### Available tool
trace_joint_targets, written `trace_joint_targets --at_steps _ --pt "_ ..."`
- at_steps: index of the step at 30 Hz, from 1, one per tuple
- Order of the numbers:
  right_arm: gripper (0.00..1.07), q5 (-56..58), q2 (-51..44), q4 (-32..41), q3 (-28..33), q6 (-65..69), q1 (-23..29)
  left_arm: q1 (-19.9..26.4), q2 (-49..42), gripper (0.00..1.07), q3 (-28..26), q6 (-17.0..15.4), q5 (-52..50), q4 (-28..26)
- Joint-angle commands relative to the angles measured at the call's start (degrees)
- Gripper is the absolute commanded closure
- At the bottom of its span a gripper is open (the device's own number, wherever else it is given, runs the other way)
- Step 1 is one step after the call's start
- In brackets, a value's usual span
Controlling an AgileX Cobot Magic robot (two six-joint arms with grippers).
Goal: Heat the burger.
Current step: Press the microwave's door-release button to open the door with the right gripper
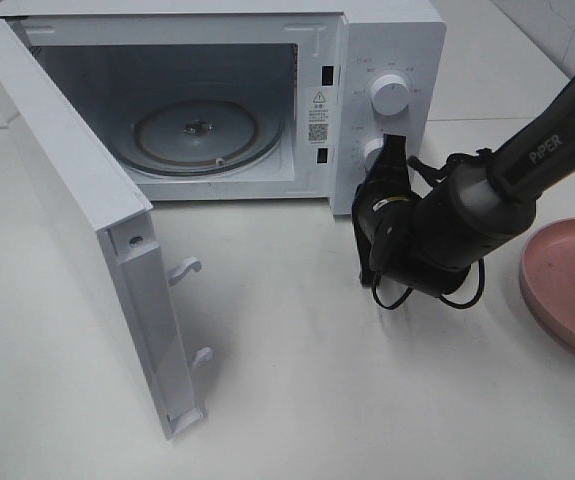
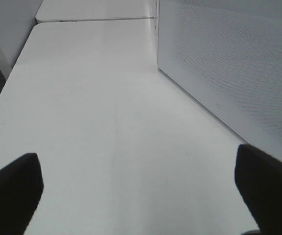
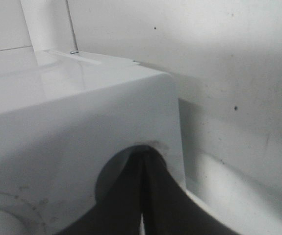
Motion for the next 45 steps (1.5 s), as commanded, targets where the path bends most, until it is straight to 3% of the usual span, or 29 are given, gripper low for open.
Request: trace_joint_targets --at_steps 1,33,45 --pt "1.07 -3.9 -0.9 -4.0 -3.4 0.1 -2.2 -0.1 -1.3 0.07 0.2 -0.1 -0.9 -0.3" --pt "1.07 5.0 -10.0 -6.6 7.8 -2.9 -2.2 -0.1 -1.3 0.07 0.2 -0.1 -0.9 -0.3" --pt "1.07 15.9 -18.6 -6.8 14.1 -12.1 -2.2 -0.1 -1.3 0.07 0.2 -0.1 -0.9 -0.3"
